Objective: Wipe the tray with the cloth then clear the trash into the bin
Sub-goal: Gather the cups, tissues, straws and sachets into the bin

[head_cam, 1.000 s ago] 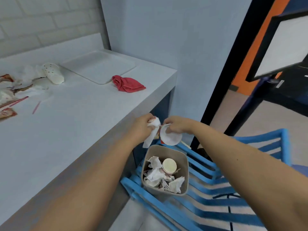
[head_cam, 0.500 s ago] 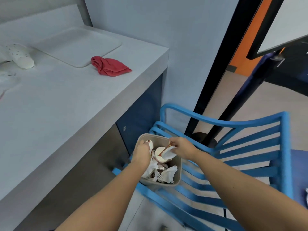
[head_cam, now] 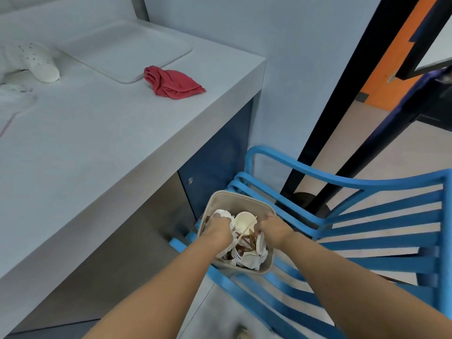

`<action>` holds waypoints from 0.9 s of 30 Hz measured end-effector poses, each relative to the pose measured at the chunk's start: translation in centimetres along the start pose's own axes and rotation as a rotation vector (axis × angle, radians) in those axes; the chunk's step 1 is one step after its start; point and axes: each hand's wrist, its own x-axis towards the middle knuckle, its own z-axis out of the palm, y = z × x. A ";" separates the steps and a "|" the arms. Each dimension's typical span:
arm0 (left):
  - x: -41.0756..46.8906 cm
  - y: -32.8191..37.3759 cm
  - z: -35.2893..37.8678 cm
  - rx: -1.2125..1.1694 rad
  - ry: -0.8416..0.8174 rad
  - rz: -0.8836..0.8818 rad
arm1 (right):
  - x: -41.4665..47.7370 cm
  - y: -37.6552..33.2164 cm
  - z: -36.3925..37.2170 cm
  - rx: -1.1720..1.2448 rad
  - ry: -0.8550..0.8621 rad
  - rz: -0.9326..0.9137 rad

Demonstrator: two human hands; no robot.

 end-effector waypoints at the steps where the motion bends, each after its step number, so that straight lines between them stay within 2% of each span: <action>1: -0.1 0.1 -0.5 -0.022 0.024 0.033 | 0.1 -0.2 0.1 -0.040 -0.041 0.004; 4: -1.1 0.2 -2.1 -0.071 0.121 0.117 | 0.4 -1.0 0.3 -0.119 -0.111 0.035; 9: -2.2 -0.3 -4.1 -0.153 0.291 0.177 | 0.0 -2.1 -1.6 -0.200 -0.137 0.059; 18: -6.4 -2.4 -10.2 -0.266 0.597 0.214 | -1.2 -6.5 -10.3 -0.168 -0.247 0.008; 22: -9.0 -3.8 -13.5 -0.280 0.741 0.197 | -1.6 -10.1 -15.3 -0.124 -0.118 0.007; 27: -11.7 -7.3 -17.7 -0.265 0.954 0.137 | -3.3 -16.4 -22.7 -0.011 -0.050 -0.132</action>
